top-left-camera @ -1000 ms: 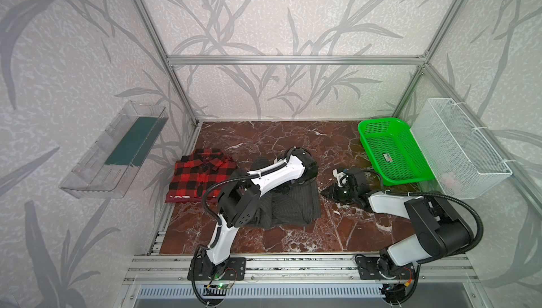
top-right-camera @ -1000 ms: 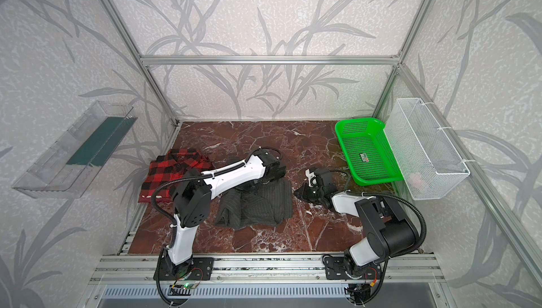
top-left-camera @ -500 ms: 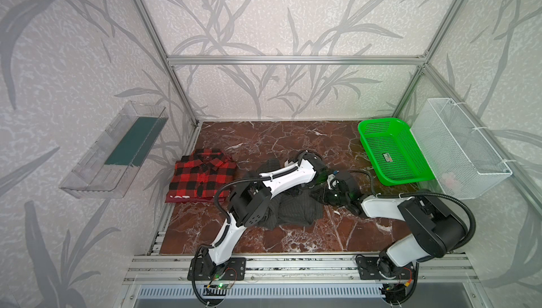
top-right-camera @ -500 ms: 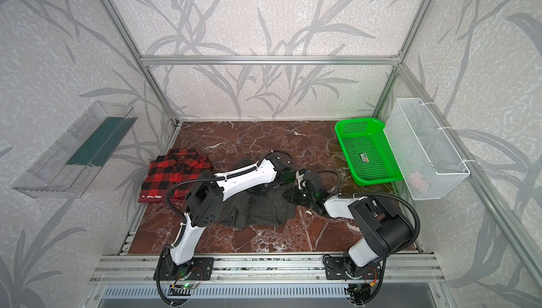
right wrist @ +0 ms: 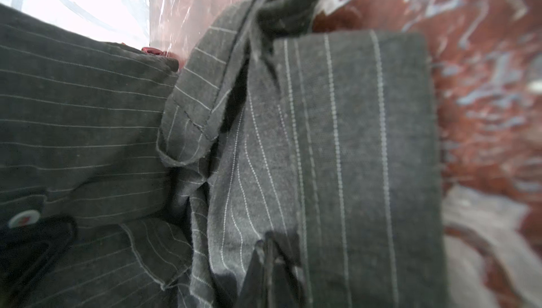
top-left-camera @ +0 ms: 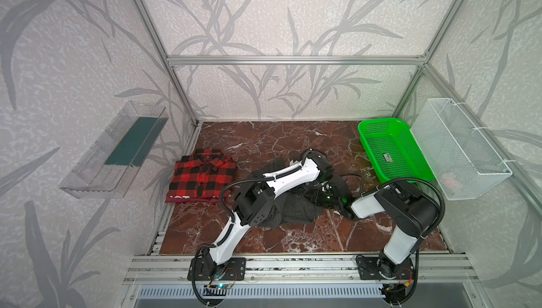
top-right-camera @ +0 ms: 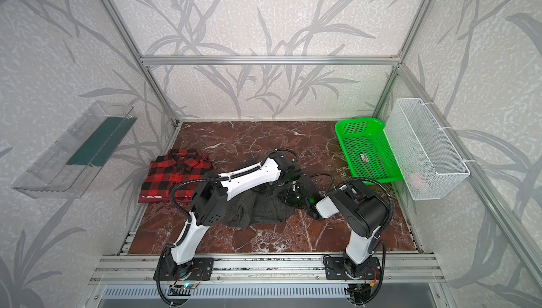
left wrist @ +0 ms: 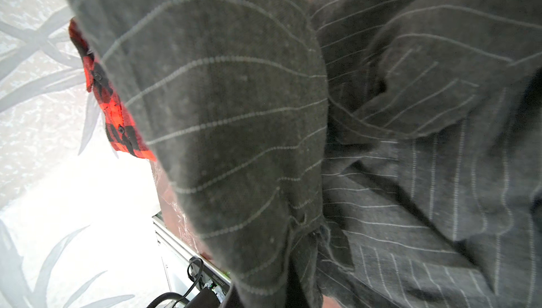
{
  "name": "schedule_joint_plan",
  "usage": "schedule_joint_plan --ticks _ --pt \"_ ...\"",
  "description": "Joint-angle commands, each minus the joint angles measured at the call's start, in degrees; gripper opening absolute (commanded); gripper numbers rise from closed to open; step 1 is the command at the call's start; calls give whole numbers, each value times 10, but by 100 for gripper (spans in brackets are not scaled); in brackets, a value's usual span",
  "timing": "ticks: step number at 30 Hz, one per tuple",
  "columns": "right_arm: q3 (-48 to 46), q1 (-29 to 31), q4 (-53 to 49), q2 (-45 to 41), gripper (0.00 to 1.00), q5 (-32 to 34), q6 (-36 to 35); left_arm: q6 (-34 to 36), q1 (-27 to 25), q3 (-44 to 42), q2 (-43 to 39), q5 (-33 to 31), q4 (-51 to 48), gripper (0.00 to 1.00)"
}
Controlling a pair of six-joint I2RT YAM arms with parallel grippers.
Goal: Fold and stack the long sleeve shirts
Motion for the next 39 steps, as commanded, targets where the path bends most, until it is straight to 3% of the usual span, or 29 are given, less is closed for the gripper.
schedule_joint_plan --ticks 1,15,17,19,21,25,32,39 --pt "-14 6 -38 5 0 44 -2 6 -9 32 22 7 -105 0" --pt "-34 18 -39 -7 0 78 -4 20 -24 106 80 41 -105 2" --pt "-36 18 -38 -7 0 80 -4 21 -26 114 86 50 -105 11" --pt "-38 19 -38 -10 0 83 -4 21 -28 121 88 58 -105 34" --pt "-40 19 -40 -14 0 86 -4 18 -28 121 83 57 -105 48" --pt "-41 19 -45 -21 0 90 -4 16 -28 139 67 66 -104 68" --pt "-43 18 -78 -75 0 97 -17 23 -28 183 26 77 -104 79" --pt "-23 16 -204 -197 27 122 -64 32 -28 195 -72 49 -104 84"
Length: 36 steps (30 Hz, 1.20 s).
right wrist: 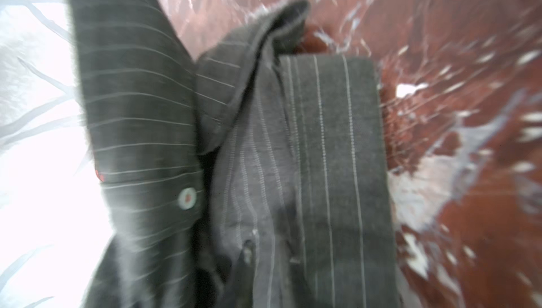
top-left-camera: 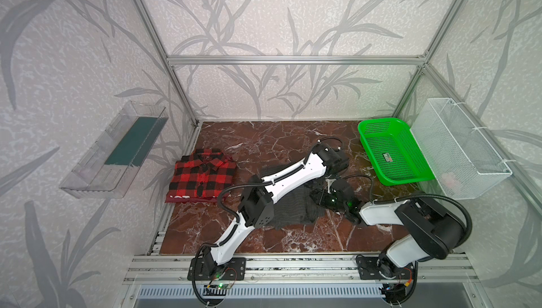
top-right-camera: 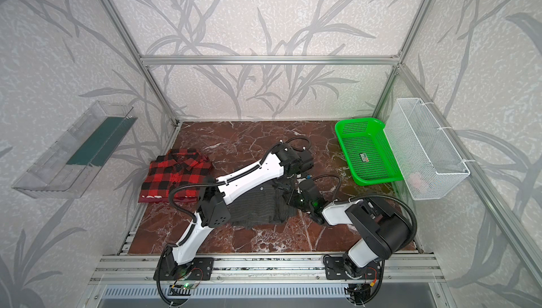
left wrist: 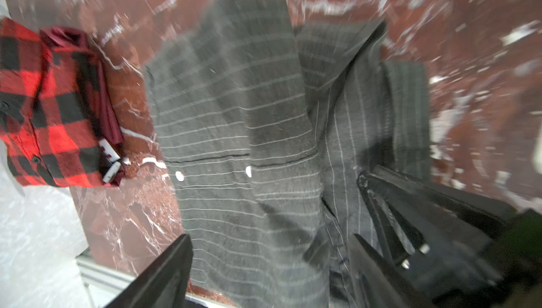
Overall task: Fold and stack the long sleeve shirts
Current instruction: 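Lower the fold and press it with both grippers near the shirt's middle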
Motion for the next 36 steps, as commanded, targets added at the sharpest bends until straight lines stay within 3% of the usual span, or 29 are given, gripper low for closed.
schedule_joint_plan --ticks 1,6,10,17,21,24,29,31,36 --pt "18 -1 -94 -62 34 29 -42 0 -2 1 -86 -41 -108 87" --pt "76 -2 -170 -98 61 22 -99 -21 1 -111 -174 -108 -107 92" --pt "166 -3 -214 -43 77 -35 -145 -30 1 -225 -218 -120 -69 95" --pt "257 -5 -223 66 80 -73 -173 -11 0 -398 -277 -77 69 95" --pt "282 -17 -230 111 70 -75 -173 0 -2 -453 -282 -30 140 95" --pt "290 -21 -221 116 57 -82 -174 -1 -6 -471 -273 -14 173 95" --pt "285 -22 -217 102 11 -76 -201 8 -17 -490 -259 9 227 95" --pt "277 -24 -222 86 0 -68 -205 10 -24 -492 -249 18 240 95" --pt "244 -27 -226 47 0 -50 -210 11 -42 -486 -219 34 262 95"
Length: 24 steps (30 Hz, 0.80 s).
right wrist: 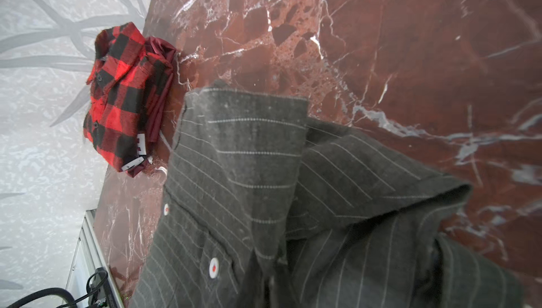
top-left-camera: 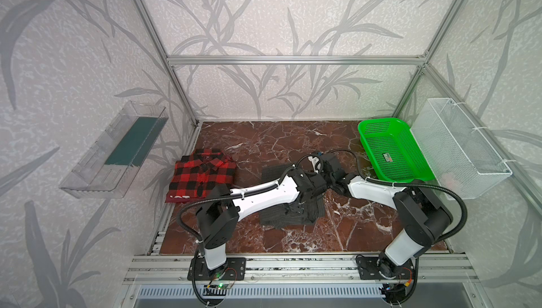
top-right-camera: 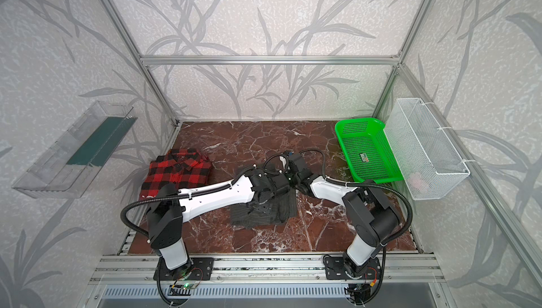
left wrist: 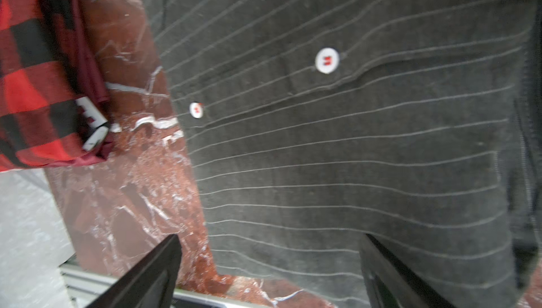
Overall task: Fold and stack the long sleeve shirts
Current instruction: 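Lower the fold and press it with both grippers near the shirt's middle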
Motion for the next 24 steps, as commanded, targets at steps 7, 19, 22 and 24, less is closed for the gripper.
schedule_joint_plan --ticks 7,19,22,24 --pt "-63 -17 12 -38 0 28 -5 -2 -34 12 65 26 38 95" --pt "-174 -21 3 -85 0 104 49 4 -35 -39 80 -25 49 94" --pt "-195 -18 4 -94 0 93 70 16 -3 -58 76 -25 66 94" --pt "-211 -14 7 -103 0 91 87 29 20 -62 75 -28 78 94"
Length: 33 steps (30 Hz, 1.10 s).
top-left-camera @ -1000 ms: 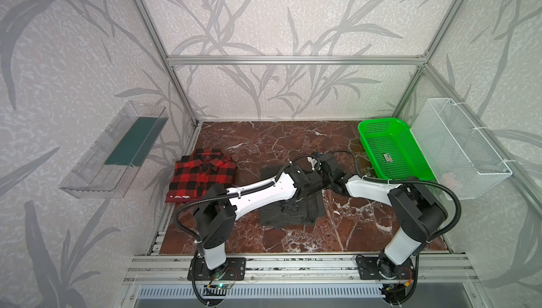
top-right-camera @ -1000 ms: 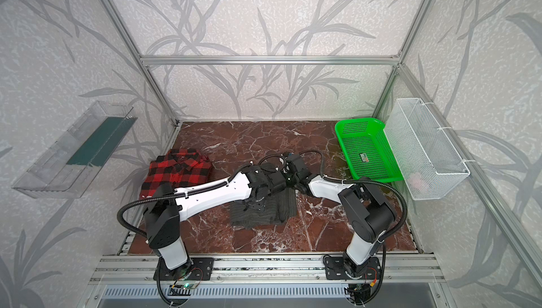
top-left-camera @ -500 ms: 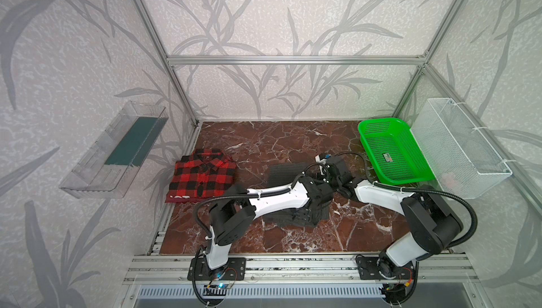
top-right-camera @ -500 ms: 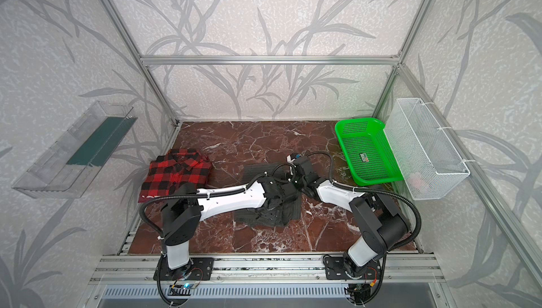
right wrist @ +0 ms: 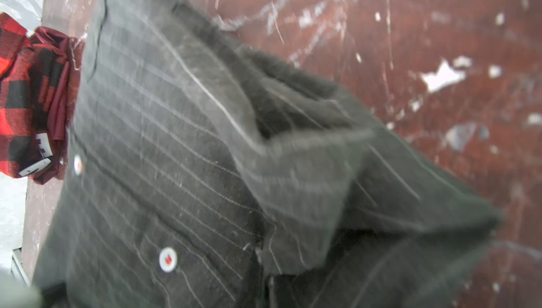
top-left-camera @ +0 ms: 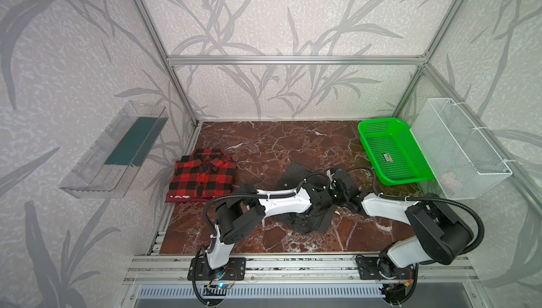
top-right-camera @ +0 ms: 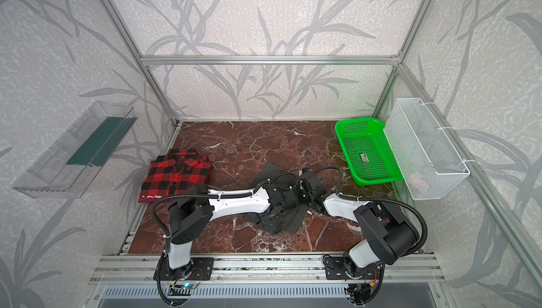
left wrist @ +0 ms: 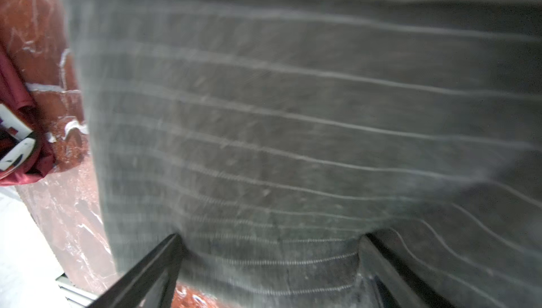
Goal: Fold and stack the long sleeve shirts
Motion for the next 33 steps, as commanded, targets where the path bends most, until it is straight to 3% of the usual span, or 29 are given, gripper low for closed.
schedule_joint_plan --ticks 1,7,13,20,25,33 --pt "-33 11 -8 -26 0 9 38 25 45 -12 -8 -30 21 94" --pt "-63 50 -33 -82 0 46 65 87 106 53 6 -31 47 94" --pt "-55 76 -71 -125 0 41 81 113 137 129 11 -52 14 94" --pt "8 79 -238 -248 35 30 14 84 145 12 -159 -45 52 95" --pt "45 76 -312 -294 43 24 -31 51 155 -89 -226 -52 86 94" --pt "110 41 -379 -277 47 44 -109 27 159 -164 -217 20 138 90"
